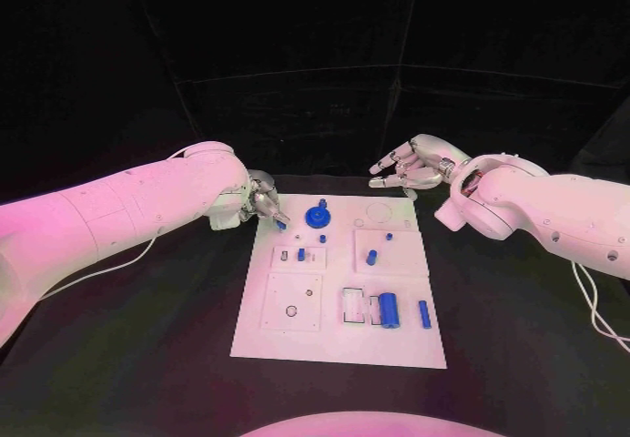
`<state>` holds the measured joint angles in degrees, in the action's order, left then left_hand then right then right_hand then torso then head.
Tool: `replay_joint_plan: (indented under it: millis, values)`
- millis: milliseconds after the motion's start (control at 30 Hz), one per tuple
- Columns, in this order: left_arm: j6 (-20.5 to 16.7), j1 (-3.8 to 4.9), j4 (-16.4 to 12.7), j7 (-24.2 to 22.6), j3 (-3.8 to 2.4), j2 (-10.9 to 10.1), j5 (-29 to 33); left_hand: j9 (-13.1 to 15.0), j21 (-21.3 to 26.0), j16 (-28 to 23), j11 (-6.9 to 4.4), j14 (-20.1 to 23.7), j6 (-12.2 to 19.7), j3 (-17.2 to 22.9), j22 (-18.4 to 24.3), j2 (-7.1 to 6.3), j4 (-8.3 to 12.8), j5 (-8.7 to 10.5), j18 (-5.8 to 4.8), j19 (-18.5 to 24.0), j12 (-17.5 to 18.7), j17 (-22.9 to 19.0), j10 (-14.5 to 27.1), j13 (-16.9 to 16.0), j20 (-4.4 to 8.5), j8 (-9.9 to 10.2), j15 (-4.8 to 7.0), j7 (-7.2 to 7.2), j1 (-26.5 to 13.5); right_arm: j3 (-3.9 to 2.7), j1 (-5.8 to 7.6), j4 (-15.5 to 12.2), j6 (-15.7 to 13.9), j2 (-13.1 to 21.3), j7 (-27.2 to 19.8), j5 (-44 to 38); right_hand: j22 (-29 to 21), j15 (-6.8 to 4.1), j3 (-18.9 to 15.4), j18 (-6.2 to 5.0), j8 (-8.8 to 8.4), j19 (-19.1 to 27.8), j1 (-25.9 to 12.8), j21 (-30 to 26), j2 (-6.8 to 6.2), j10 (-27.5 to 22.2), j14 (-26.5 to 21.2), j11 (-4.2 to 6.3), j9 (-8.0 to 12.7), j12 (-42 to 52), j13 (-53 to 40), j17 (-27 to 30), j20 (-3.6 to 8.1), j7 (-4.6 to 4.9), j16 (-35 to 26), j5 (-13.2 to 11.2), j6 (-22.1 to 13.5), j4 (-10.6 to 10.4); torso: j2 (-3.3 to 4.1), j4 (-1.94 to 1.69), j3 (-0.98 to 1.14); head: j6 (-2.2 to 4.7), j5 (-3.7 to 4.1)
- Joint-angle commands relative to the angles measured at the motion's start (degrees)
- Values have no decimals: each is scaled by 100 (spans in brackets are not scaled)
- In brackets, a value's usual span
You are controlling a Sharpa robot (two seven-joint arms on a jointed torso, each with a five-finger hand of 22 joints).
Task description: Assemble the parts on the task board
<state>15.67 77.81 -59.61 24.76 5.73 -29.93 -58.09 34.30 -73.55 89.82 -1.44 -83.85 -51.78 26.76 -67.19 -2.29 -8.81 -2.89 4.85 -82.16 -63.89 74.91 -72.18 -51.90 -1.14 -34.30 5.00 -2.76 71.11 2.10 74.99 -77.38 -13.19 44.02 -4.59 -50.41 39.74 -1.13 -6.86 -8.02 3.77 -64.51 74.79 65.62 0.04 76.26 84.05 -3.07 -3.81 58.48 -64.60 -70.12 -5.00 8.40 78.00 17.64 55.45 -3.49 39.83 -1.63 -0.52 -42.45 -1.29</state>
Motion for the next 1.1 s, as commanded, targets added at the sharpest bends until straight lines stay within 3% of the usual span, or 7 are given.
replay_joint_plan:
  millis: [33,200,400,533,767,1100]
  values:
    - [-445,9,-287,-99,-2,-152,251,13,32,18,1,-615,30,748,-9,-21,695,-8,-2,-3,14,1509,-53,10,-32,-39,-20,0,-68,-4,12,-18,9,17,-11,-11,-6,-15,-16,-97,30,-40,11,-27,50,22,208,6,-7,-11,8,-7,-1,-21,-15,-38,-19,-11,-4,-9,3,5,-15]
    - [-747,-27,-867,-83,4,-481,263,20,15,18,-6,-615,25,874,-35,-72,739,-11,-6,-15,7,1509,-78,12,-28,-77,-14,7,-136,-4,12,-29,5,48,-8,-11,-6,-15,-15,-97,31,-40,13,-28,53,24,208,6,-7,-7,4,-6,-1,-22,-16,-34,-19,-11,-2,-2,-6,-4,-41]
    - [-1216,-175,-1632,-38,22,-912,265,19,-8,18,-11,-615,23,929,-68,-130,769,1,-13,-30,17,1509,-86,36,-25,-98,-11,12,-176,-4,12,-38,1,64,-5,-11,-5,-15,-15,-97,31,-41,13,-27,55,22,208,6,-7,-10,7,-5,-1,-22,-16,-31,-18,-12,-8,-7,6,-9,-73]
    - [-1493,-268,-2011,-4,35,-1150,250,16,-20,18,-14,-615,17,939,-85,-156,776,4,-16,-37,-2,1509,-106,15,-23,-107,-10,17,-193,-4,12,-41,-1,70,-7,-11,-15,-15,-14,-99,31,-37,14,-33,63,21,206,6,-7,-12,10,3,-1,-22,-22,-19,-18,-15,-18,-17,1,-18,-65]
    - [-1543,-342,-2265,106,69,-1347,120,13,-33,18,-18,-615,9,949,-101,-176,782,5,-20,-44,-20,1509,-125,-5,-22,-115,-8,22,-204,-4,12,-45,-3,77,-7,-11,-15,-15,-14,-99,31,-37,14,-33,63,21,206,6,-7,-12,10,3,-1,-22,-22,-19,-18,-15,-8,-2,-1,-11,-90]
    - [-1457,-382,-2390,264,80,-1366,-14,7,-55,18,-26,-615,-7,964,-132,-205,793,6,-26,-57,-59,1509,-166,-52,-18,-128,-3,32,-221,-4,12,-36,-1,63,-13,-11,-15,-15,-14,-99,31,-37,14,-33,63,21,206,6,-7,-12,10,3,-1,-22,-22,-19,-18,-15,0,5,0,-28,-102]
